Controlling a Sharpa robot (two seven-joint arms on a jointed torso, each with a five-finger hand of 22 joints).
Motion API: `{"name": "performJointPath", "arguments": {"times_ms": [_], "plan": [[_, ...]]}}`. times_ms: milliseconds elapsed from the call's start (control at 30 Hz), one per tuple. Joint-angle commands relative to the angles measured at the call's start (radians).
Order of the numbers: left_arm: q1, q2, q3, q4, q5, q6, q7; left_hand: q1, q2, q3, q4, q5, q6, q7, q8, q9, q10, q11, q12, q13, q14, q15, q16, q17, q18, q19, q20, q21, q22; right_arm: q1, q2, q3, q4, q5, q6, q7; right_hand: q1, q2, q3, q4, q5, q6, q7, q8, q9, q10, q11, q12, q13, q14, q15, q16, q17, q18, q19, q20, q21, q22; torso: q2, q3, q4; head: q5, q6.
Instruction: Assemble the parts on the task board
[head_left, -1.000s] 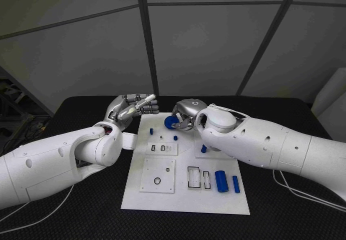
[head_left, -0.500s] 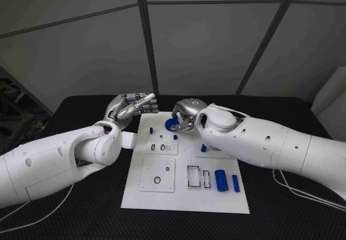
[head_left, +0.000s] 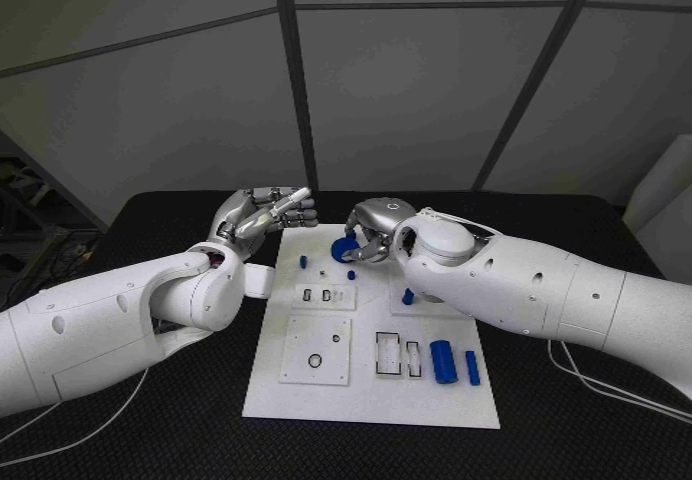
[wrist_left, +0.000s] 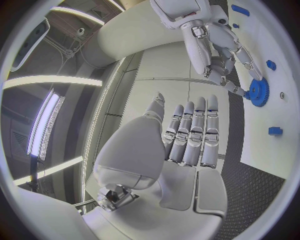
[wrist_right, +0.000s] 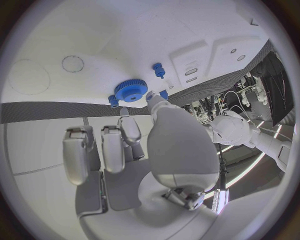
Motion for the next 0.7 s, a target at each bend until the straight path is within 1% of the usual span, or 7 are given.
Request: {"name": "performJointPath", "arguments": {"times_ms": [33, 167, 233, 400, 467, 633, 700], "plan": [[0.002, 0.003, 0.001, 0.000, 0.001, 0.011, 0.002, -0.004, 0.006, -0.006, -0.002, -0.006, 0.003, 0.004, -0.007, -0.002, 0.001, 0.008, -0.007, -0.001, -0.004, 0.001, -0.004, 0.002, -0.006, -0.001, 0.004, 0.004, -0.001, 0.002, -0.017, 0.000, 0.017, 0.011, -0.053, 0.013, 0.000, 0.004, 0.002, 0.010, -0.001, 0.000, -0.001, 0.003, -0.001, 0.003, 0.007, 0.006, 0.004, 0.058, 0.006, 0.005, 0.052, -0.015, 0.104, 0.007, 0.006, 0.263, 0.000, 0.0004, -0.0010, -0.002, 0.001], [0.002, 0.000, 0.001, 0.000, 0.001, 0.015, 0.004, -0.004, 0.006, -0.006, -0.002, -0.006, 0.003, 0.004, -0.007, -0.002, 0.001, 0.008, -0.007, -0.001, -0.004, 0.001, -0.005, 0.002, -0.006, -0.001, 0.005, 0.004, -0.002, 0.002, -0.088, 0.001, 0.069, 0.107, -0.140, 0.088, 0.019, 0.016, 0.014, 0.006, 0.025, 0.012, -0.004, 0.005, 0.000, 0.003, 0.005, 0.006, 0.005, 0.054, 0.004, -0.004, 0.036, -0.015, 0.104, 0.006, 0.006, 0.263, -0.002, -0.0001, -0.0042, -0.005, 0.007], [0.002, -0.003, 0.001, 0.000, 0.001, 0.017, 0.004, -0.005, 0.008, -0.007, -0.002, -0.007, 0.003, 0.004, -0.008, -0.002, 0.001, 0.008, -0.009, -0.001, -0.005, 0.001, -0.006, 0.002, -0.006, -0.001, 0.005, 0.003, -0.002, 0.002, -0.141, 0.001, 0.105, 0.185, -0.163, 0.149, 0.046, 0.022, 0.025, -0.008, 0.031, 0.018, -0.005, 0.005, 0.000, -0.003, 0.004, -0.003, 0.000, 0.050, 0.003, -0.011, 0.023, -0.015, 0.104, 0.005, 0.006, 0.263, -0.003, 0.0006, -0.0069, -0.005, 0.010], [0.002, -0.012, 0.001, -0.002, 0.001, 0.017, 0.008, -0.004, 0.008, -0.007, -0.004, -0.007, 0.003, 0.002, -0.009, -0.002, 0.001, 0.007, -0.009, -0.001, -0.003, 0.001, -0.006, 0.003, -0.006, -0.001, 0.005, 0.004, -0.002, 0.002, -0.267, 0.003, 0.171, 0.387, -0.151, 0.298, 0.111, 0.027, 0.045, -0.050, 0.029, 0.031, -0.006, 0.005, -0.001, -0.028, 0.001, -0.041, -0.027, 0.046, 0.001, -0.022, 0.009, -0.015, 0.104, 0.003, 0.006, 0.263, -0.008, 0.0029, -0.0170, -0.004, 0.017], [0.001, -0.014, 0.001, -0.005, 0.001, 0.020, 0.009, -0.003, 0.009, -0.007, -0.005, -0.007, 0.005, 0.000, -0.009, -0.001, 0.003, 0.006, -0.010, -0.001, -0.002, 0.000, -0.007, 0.003, -0.006, -0.002, 0.005, 0.003, -0.003, 0.002, -0.320, 0.004, 0.188, 0.469, -0.137, 0.349, 0.131, 0.023, 0.050, -0.067, 0.030, 0.036, -0.007, 0.005, -0.001, -0.031, 0.001, -0.046, -0.030, 0.046, 0.000, -0.022, 0.011, -0.015, 0.104, 0.002, 0.006, 0.263, -0.010, 0.0051, -0.0216, -0.003, 0.020], [0.001, -0.014, 0.000, -0.012, 0.001, 0.036, 0.010, -0.001, 0.014, -0.008, -0.009, -0.007, 0.011, -0.004, -0.009, 0.000, 0.008, 0.003, -0.011, 0.000, 0.007, -0.002, -0.007, 0.006, -0.005, -0.005, 0.004, 0.001, -0.005, 0.002, -0.430, 0.006, 0.199, 0.595, -0.111, 0.427, 0.154, 0.014, 0.052, -0.093, 0.032, 0.048, -0.008, 0.005, -0.002, -0.030, -0.001, -0.049, -0.031, 0.048, -0.001, -0.019, 0.018, -0.015, 0.104, 0.001, 0.006, 0.263, -0.015, 0.0095, -0.0269, -0.010, 0.024], [0.001, -0.014, 0.000, -0.014, 0.001, 0.043, 0.009, 0.000, 0.015, -0.009, -0.010, -0.007, 0.012, -0.004, -0.010, 0.000, 0.009, 0.002, -0.012, 0.000, 0.010, -0.003, -0.006, 0.007, -0.005, -0.005, 0.003, 0.000, -0.006, 0.002, -0.455, 0.006, 0.193, 0.614, -0.109, 0.442, 0.158, 0.012, 0.052, -0.098, 0.033, 0.051, -0.010, 0.005, -0.002, -0.029, -0.002, -0.049, -0.031, 0.049, -0.002, -0.019, 0.020, -0.015, 0.104, 0.001, 0.006, 0.263, -0.014, 0.0099, -0.0262, -0.013, 0.027]]}}
